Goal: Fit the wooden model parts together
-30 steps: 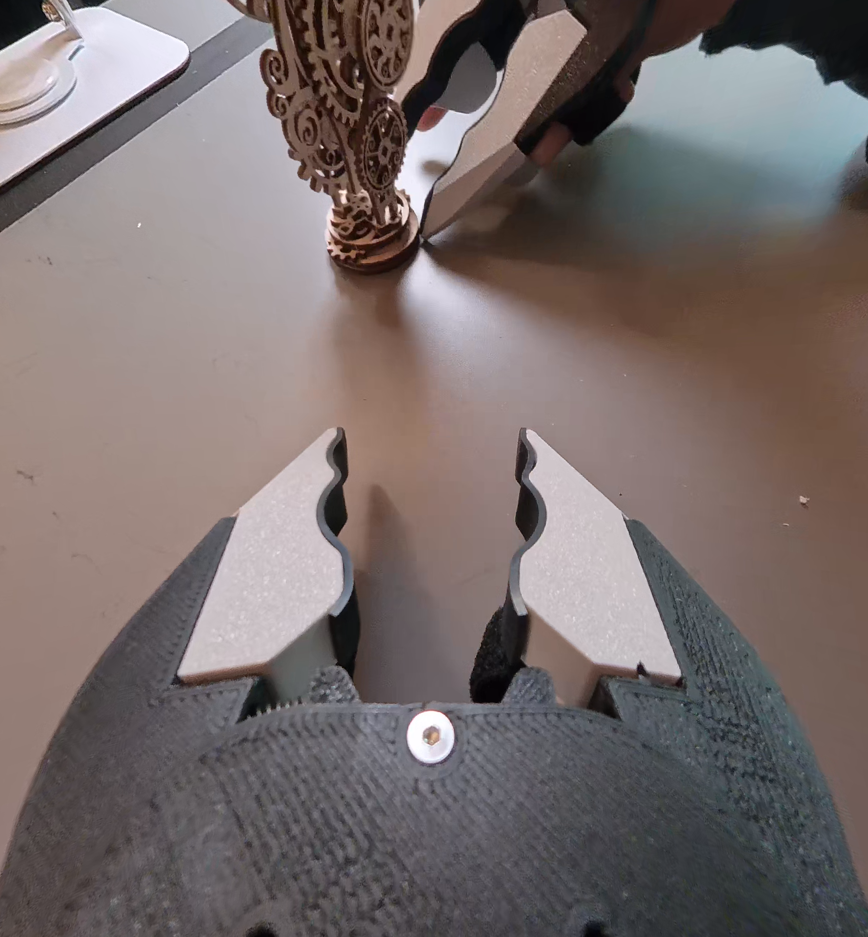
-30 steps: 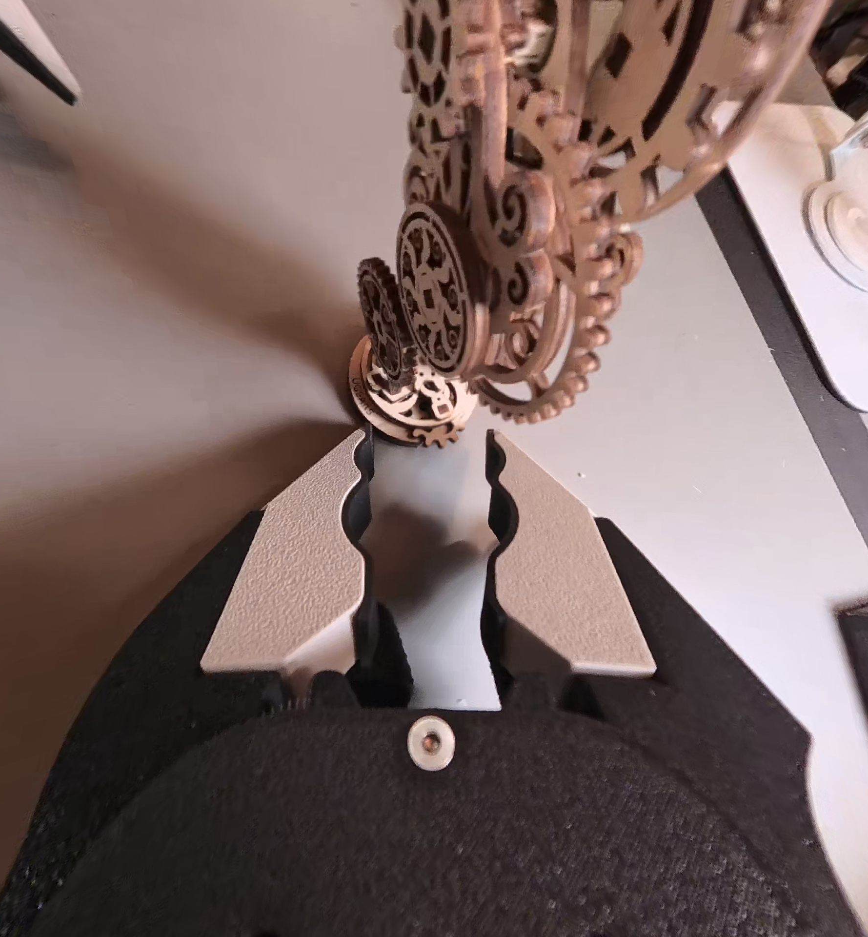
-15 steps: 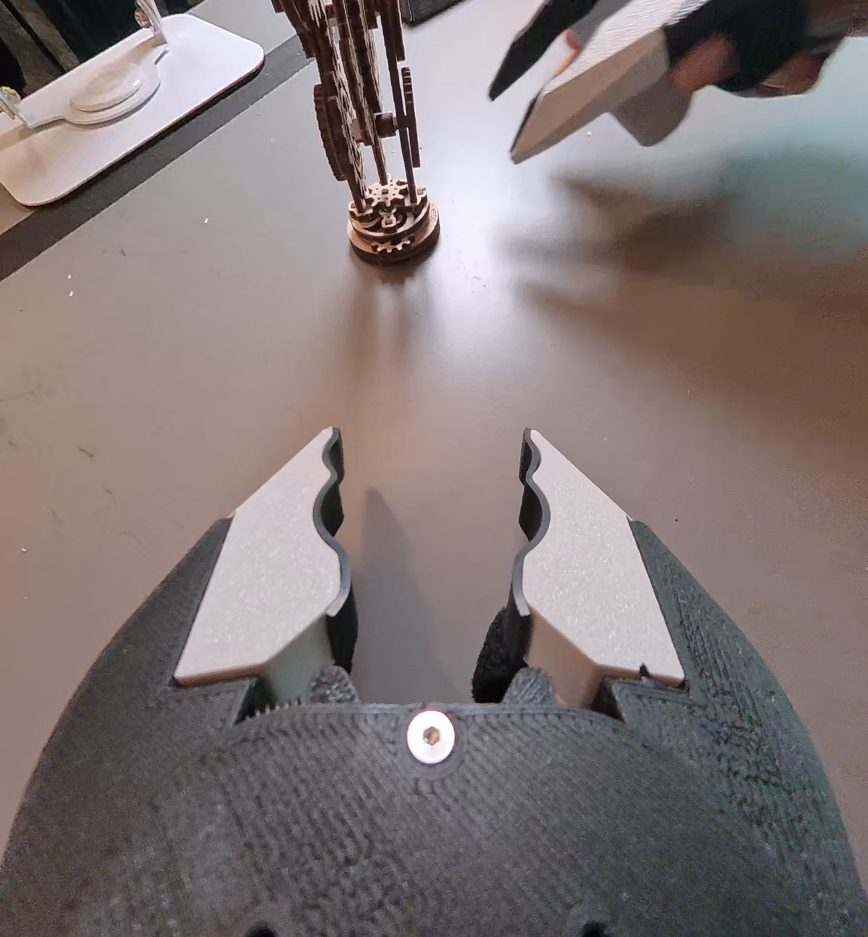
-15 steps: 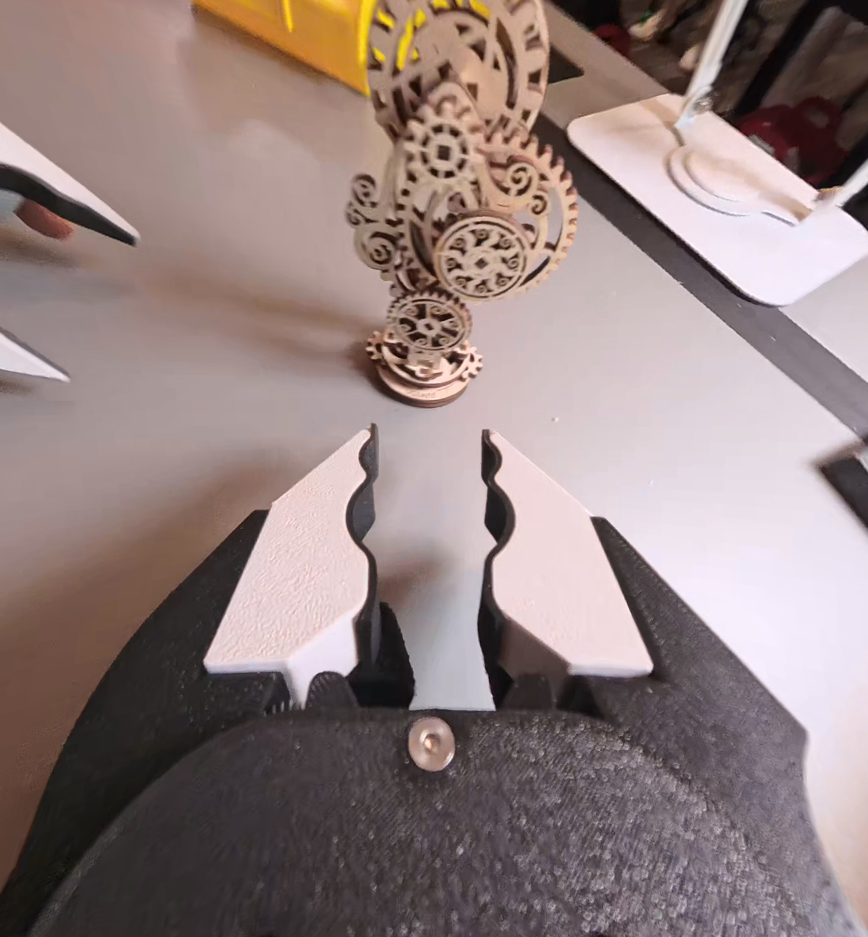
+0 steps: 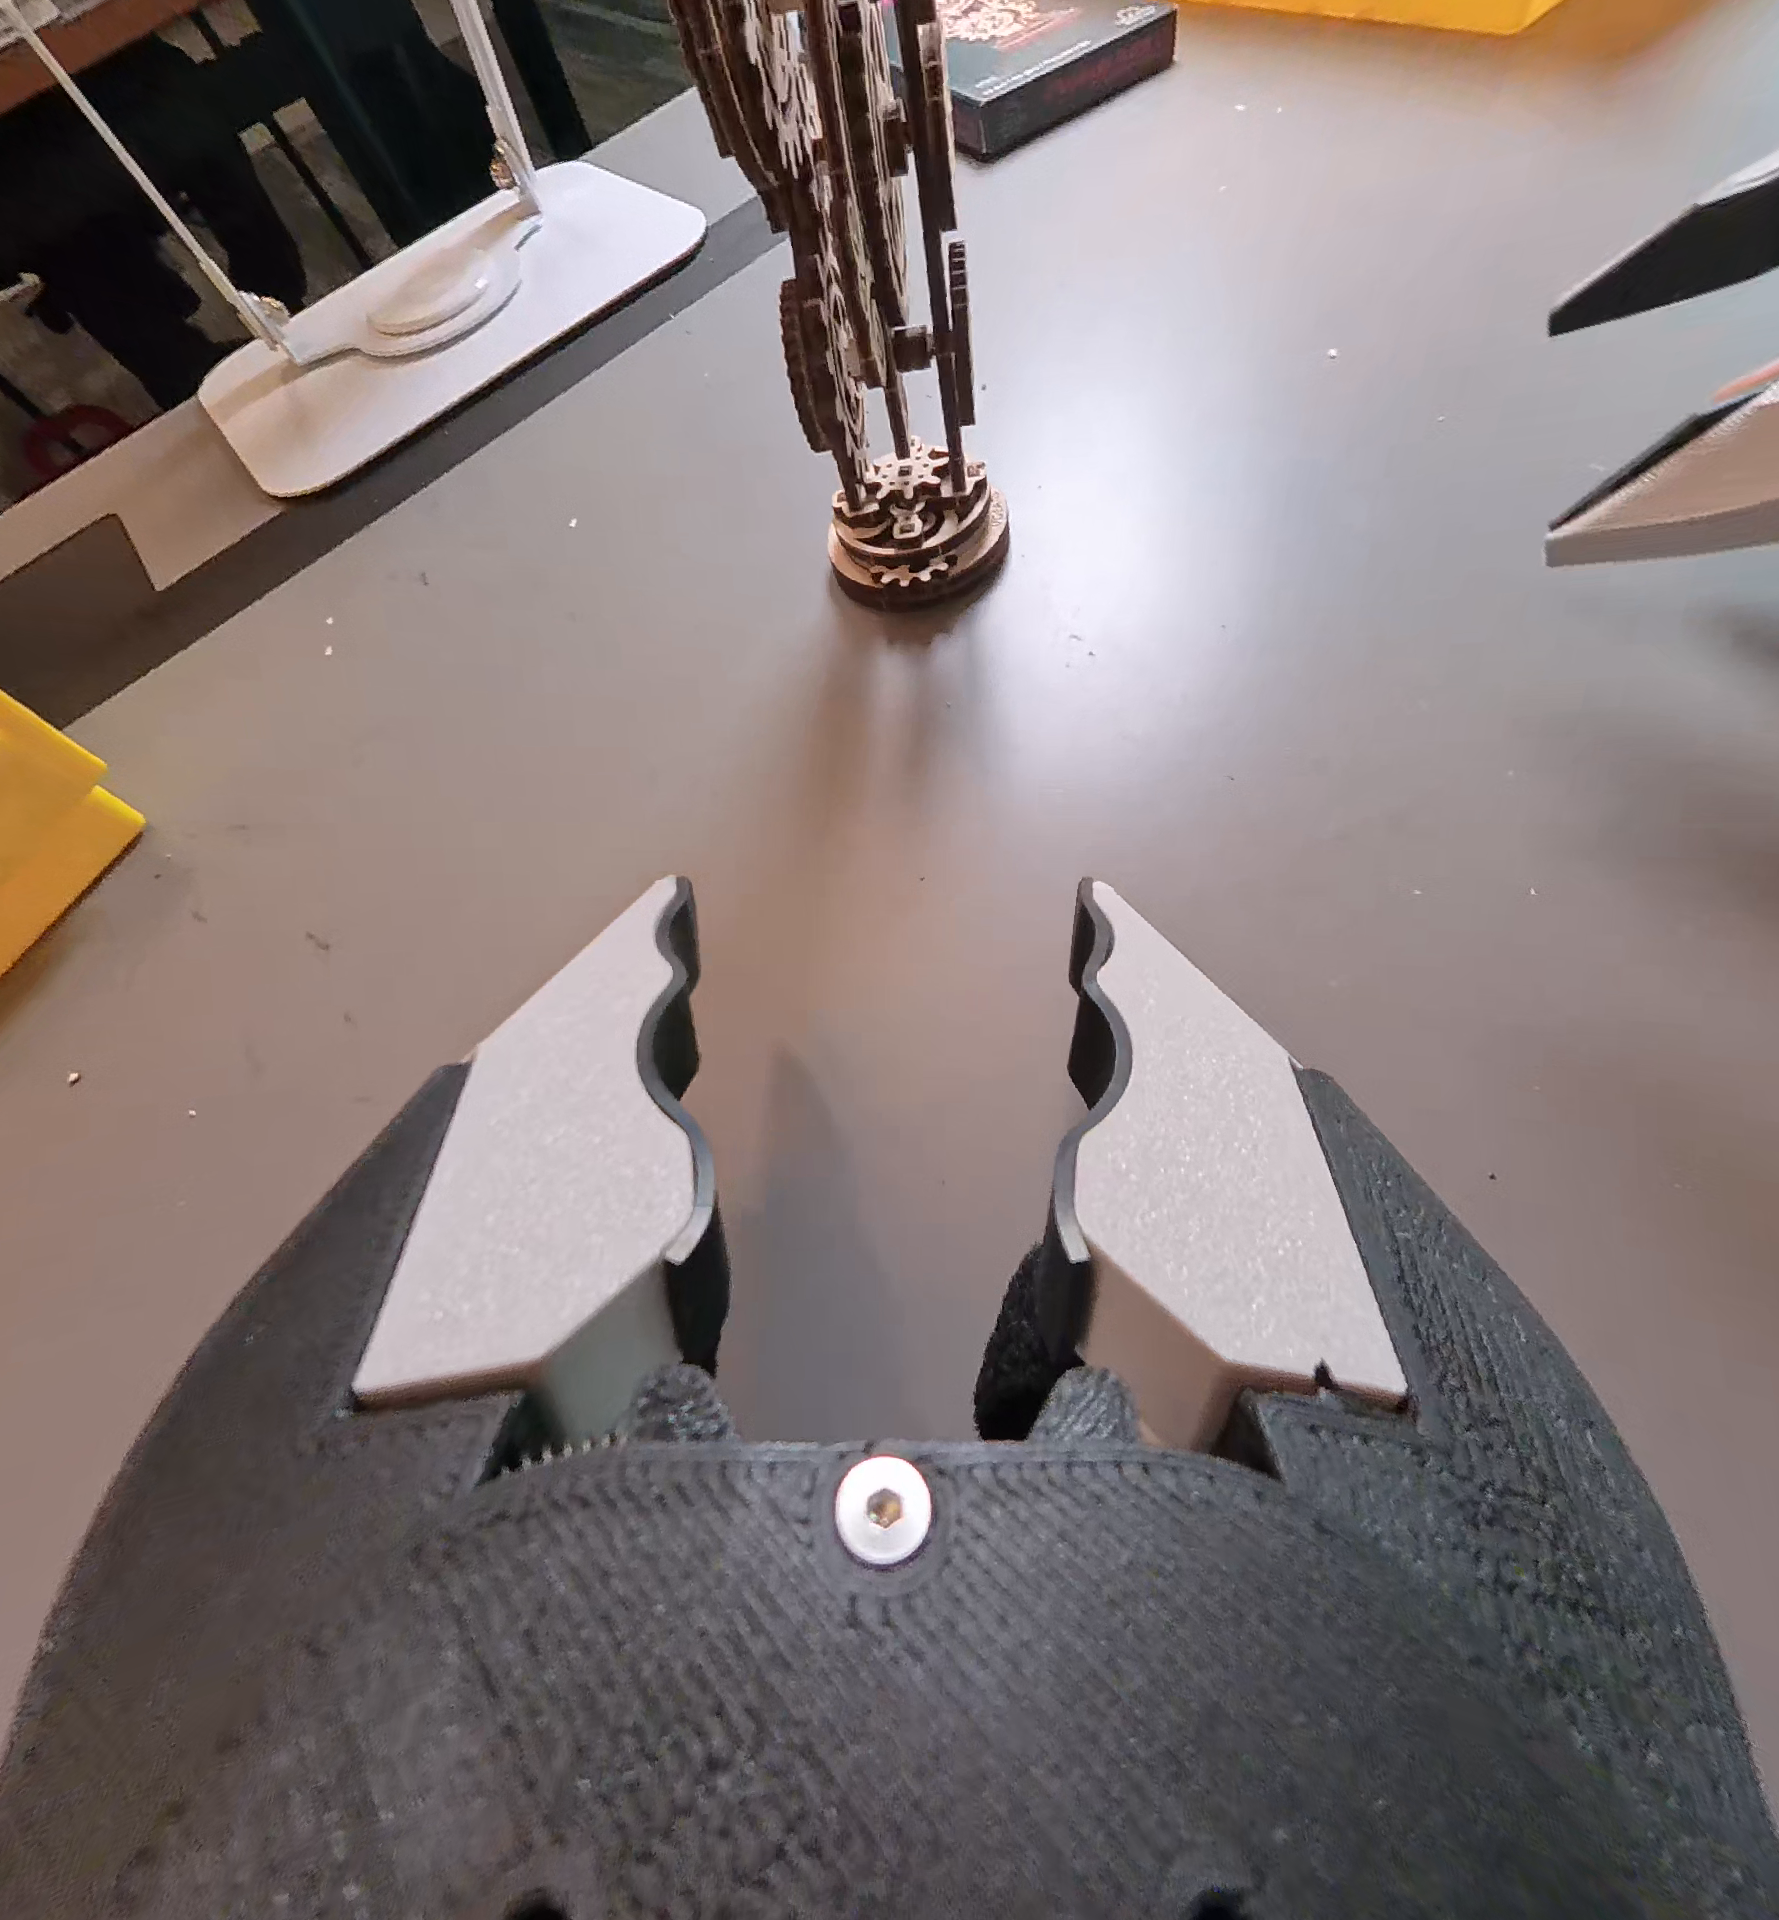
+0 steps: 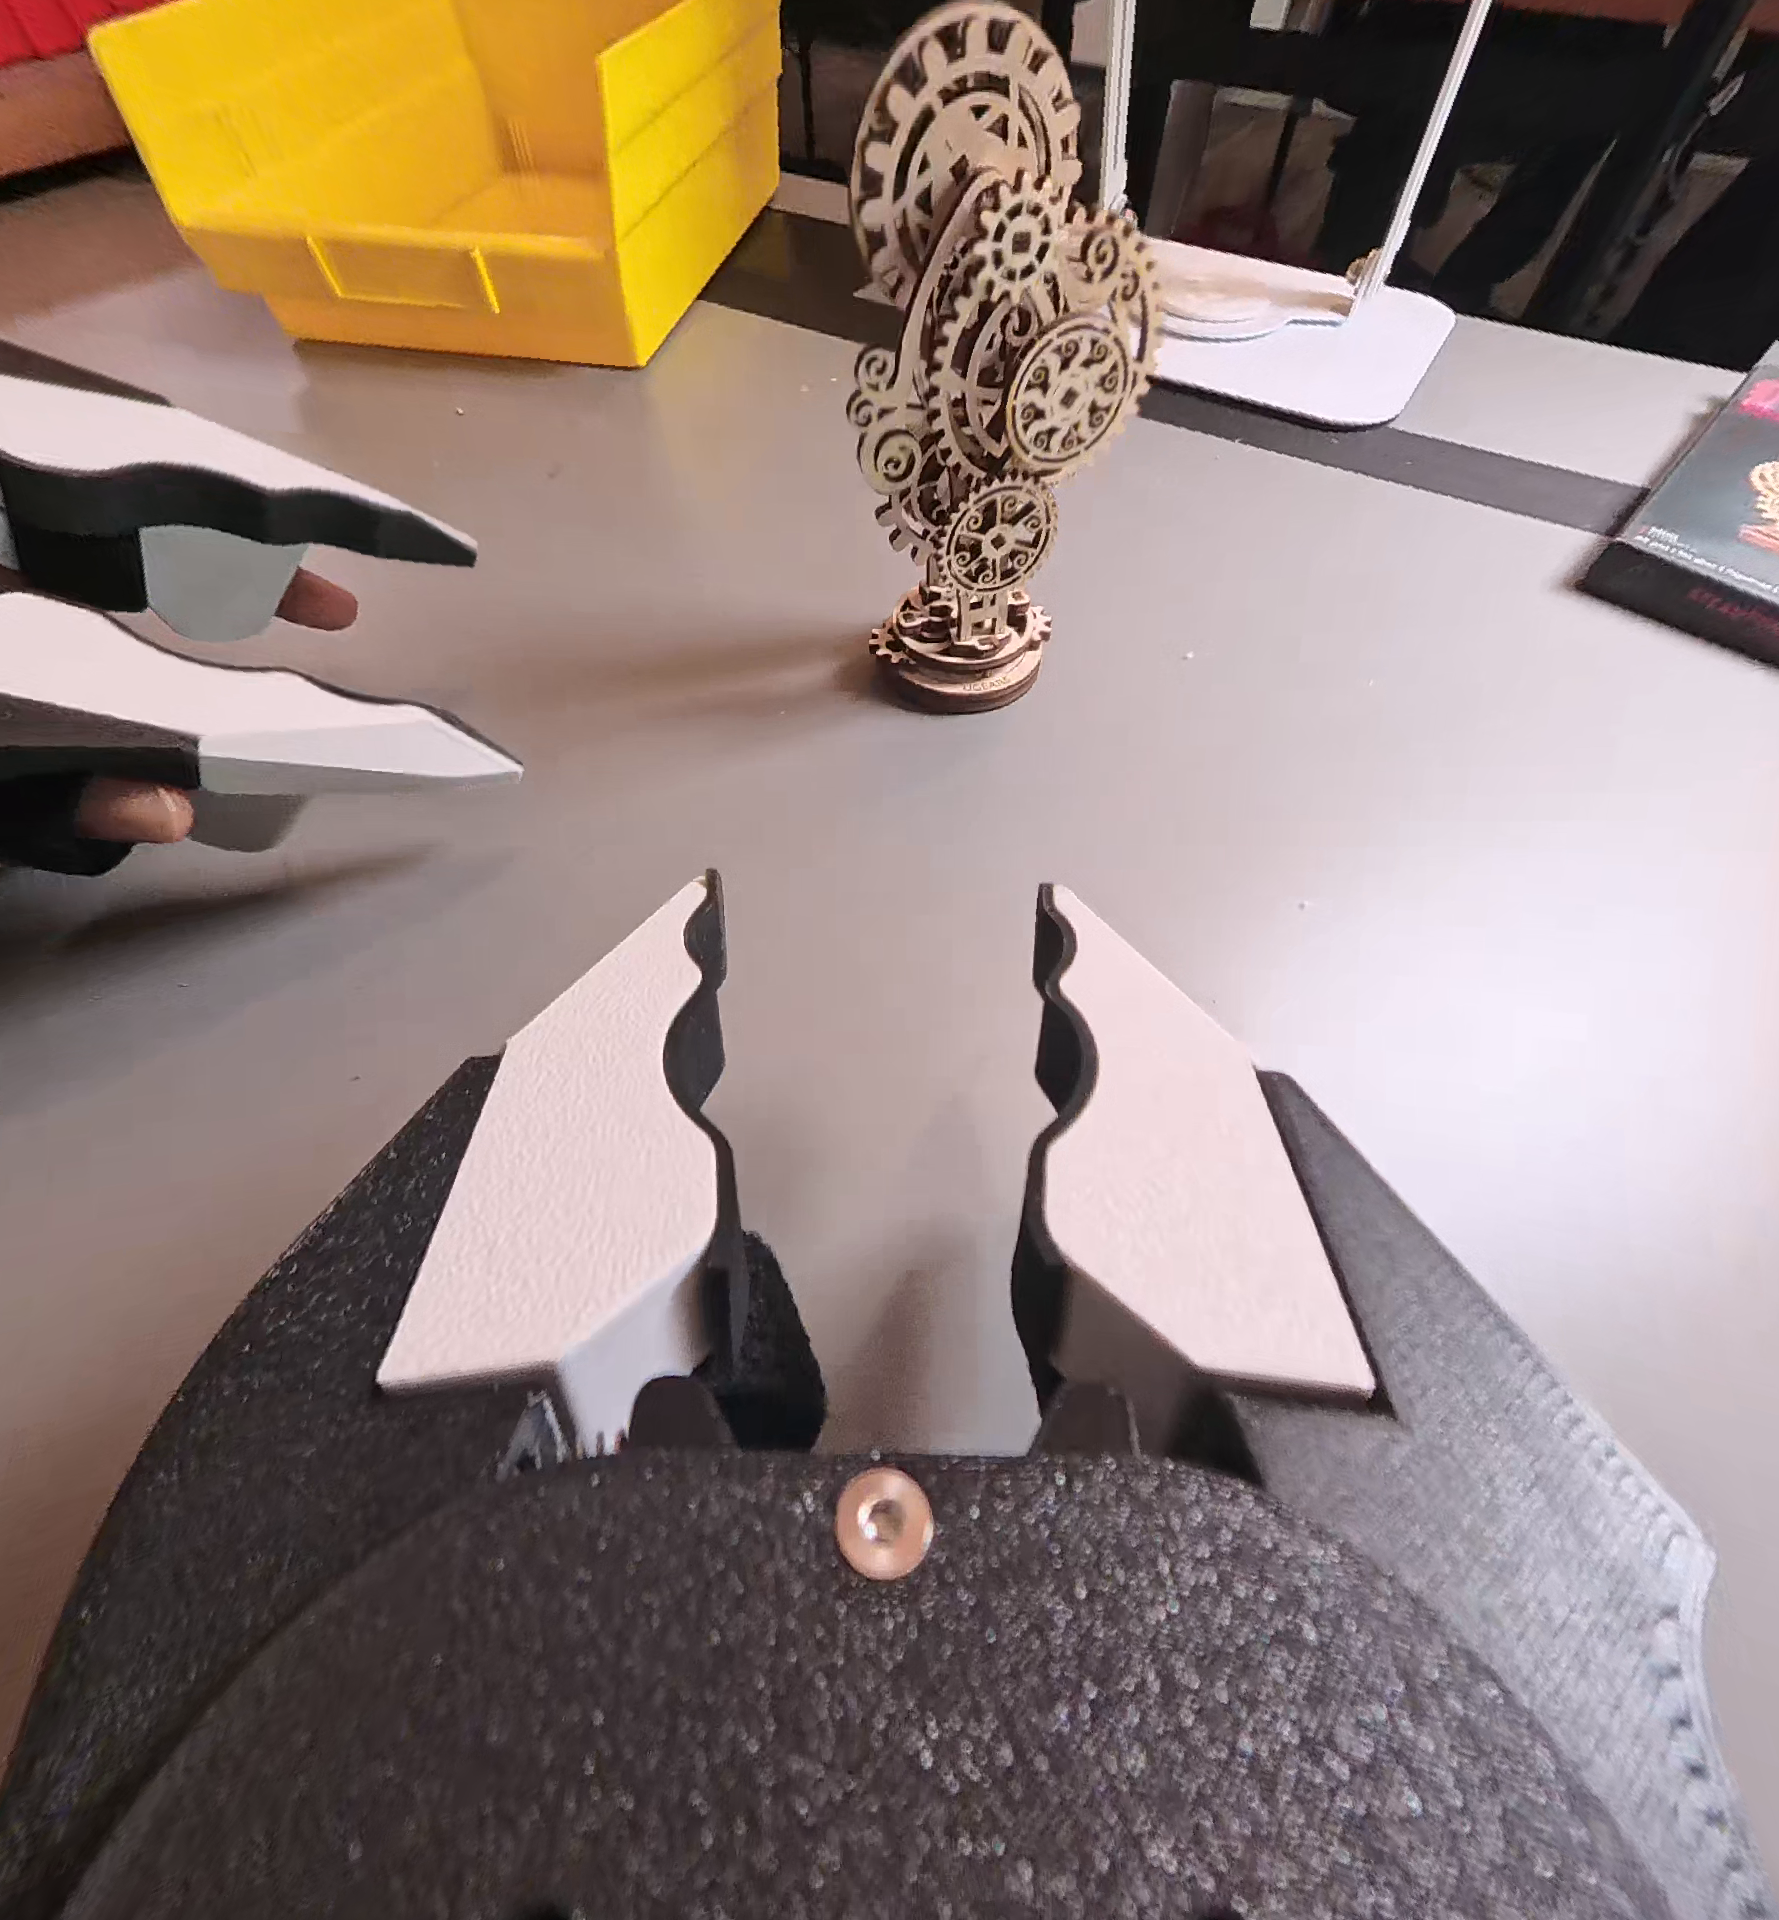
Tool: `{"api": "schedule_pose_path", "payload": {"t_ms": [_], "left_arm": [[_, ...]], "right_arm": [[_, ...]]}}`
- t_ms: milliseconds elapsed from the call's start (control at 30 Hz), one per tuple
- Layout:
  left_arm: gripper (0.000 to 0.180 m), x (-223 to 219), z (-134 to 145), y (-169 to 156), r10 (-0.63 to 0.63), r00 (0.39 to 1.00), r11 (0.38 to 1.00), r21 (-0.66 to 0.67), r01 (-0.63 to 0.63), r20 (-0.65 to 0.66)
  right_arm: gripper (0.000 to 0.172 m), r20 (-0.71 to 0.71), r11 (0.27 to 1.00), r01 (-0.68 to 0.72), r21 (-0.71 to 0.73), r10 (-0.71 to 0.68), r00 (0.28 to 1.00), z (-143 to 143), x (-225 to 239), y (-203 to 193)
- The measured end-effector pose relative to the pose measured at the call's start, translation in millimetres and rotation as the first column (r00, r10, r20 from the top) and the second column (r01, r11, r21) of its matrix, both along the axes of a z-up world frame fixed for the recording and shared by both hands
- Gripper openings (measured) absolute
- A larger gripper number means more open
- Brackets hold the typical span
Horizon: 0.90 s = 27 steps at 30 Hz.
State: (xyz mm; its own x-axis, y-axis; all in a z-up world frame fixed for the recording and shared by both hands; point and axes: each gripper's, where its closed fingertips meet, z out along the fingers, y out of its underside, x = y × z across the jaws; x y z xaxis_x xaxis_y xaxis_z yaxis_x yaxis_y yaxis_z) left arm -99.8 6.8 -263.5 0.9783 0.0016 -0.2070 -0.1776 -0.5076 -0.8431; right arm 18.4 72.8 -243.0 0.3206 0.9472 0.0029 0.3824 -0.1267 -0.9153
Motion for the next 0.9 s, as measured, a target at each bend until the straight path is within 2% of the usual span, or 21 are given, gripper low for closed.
{"api": "schedule_pose_path", "payload": {"t_ms": [400,500,733,833,900], "left_arm": [[0.065,1,14,6,0.052,0.996,0.996,0.079,-0.046,-0.075],[0.061,8,22,8,0.05,0.998,0.991,0.127,-0.043,-0.048],[0.053,22,32,12,0.038,0.999,0.984,0.175,-0.039,0.012],[0.045,26,35,14,0.022,0.999,0.983,0.184,-0.026,0.025],[0.041,29,34,15,0.009,1.0,0.985,0.174,-0.011,0.016]], "right_arm": [[0.061,-0.046,1.0,0.016,0.016,-0.015,0.999,3,5,-2],[0.061,-0.045,1.0,-0.012,0.01,0.013,0.999,3,5,-5],[0.06,0.03,0.985,-0.171,0.025,0.171,0.985,14,10,-11],[0.06,0.091,0.949,-0.311,0.054,0.305,0.948,28,6,-10],[0.06,0.141,0.912,-0.391,0.126,0.373,0.917,34,-5,0]]}}
